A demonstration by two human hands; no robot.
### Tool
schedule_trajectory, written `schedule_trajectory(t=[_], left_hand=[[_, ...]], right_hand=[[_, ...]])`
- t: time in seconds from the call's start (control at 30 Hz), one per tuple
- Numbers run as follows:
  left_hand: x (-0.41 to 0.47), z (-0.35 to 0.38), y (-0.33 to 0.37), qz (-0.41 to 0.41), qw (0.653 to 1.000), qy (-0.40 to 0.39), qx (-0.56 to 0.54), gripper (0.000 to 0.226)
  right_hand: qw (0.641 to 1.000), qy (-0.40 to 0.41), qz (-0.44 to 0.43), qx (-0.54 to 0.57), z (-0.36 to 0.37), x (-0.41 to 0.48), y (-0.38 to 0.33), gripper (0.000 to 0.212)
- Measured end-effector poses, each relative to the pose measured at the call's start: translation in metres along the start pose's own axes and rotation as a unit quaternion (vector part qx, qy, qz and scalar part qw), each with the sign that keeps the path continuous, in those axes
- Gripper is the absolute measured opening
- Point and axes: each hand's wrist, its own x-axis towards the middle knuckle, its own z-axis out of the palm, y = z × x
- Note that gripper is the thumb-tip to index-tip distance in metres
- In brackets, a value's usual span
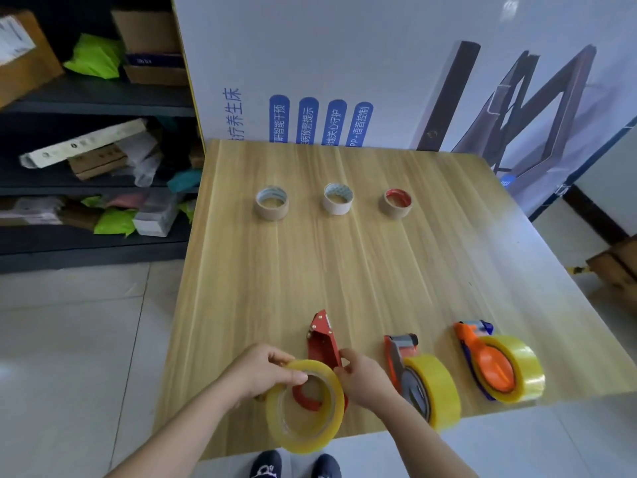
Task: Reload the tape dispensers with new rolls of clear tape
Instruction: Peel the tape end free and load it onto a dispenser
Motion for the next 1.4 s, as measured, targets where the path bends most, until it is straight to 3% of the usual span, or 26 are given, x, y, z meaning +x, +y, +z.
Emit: schedule_trajectory(t=[0.37,0.63,1.03,1.2,1.4], left_hand=[[0.034,0.000,0.000,-0.051,0.994,-0.036,0.090,0.026],[0.043,0.017,0.005,-0.045,0.999,-0.008,-0.016,0.016],[0.052,0.024,0.009,-0.033,0.999,0.013,0.027,0.013],[0.055,0.023,0.012,-0.050,0.996,-0.051,0.053,0.028],[0.060,0.033,0.020,-0.047,0.995,0.031,0.087,0.028]], right_hand=[[0.978,0.086,-0.071,-0.173,0.006,0.016,0.017,0.040],[0.986,0.111,-0.070,-0.105,-0.003,0.021,0.026,0.034],[0.991,0.067,-0.083,-0.076,-0.010,0.028,0.029,0.033],[0.982,0.026,-0.106,-0.152,-0.018,0.031,0.025,0.033],[0.975,0.034,-0.120,-0.183,-0.025,0.034,0.019,0.036]])
